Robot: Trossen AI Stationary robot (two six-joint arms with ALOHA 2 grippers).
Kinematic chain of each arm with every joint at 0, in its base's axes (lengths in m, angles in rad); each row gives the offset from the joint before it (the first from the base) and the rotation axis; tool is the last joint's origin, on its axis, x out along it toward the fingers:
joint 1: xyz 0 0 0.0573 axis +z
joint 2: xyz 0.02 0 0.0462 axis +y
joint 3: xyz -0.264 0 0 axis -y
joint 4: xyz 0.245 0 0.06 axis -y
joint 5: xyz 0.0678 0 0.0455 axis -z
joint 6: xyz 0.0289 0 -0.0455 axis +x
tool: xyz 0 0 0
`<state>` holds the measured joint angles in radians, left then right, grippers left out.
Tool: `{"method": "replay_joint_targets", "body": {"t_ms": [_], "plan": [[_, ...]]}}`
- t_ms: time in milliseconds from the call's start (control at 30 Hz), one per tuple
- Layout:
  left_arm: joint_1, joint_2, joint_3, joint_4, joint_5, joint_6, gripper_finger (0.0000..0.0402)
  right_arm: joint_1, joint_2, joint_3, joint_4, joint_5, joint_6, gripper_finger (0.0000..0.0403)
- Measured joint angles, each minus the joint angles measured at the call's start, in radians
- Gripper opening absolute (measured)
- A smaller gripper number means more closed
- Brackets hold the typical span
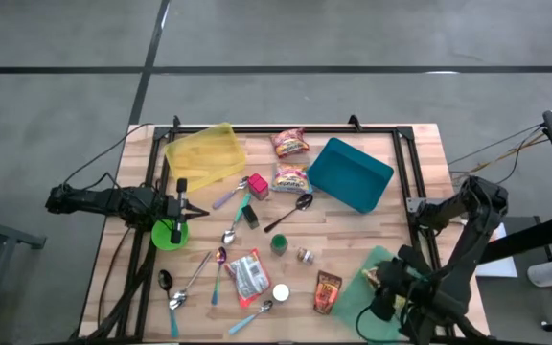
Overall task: Pick & Place Food Item
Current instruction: Put the blue noodle pack into the green bin
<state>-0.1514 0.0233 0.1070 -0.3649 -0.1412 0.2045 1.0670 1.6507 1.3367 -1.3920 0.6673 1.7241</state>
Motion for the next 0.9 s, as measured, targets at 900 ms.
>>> {"method": "replay_joint_targets", "body": {"t_ms": [900], "plan": [[0.000, 0.000, 0.000, 0.000, 0.000, 0.000, 0.0000, -0.563, -0.207, -0.266, 0.543, 0.194, -1.253, 0.0193]]}}
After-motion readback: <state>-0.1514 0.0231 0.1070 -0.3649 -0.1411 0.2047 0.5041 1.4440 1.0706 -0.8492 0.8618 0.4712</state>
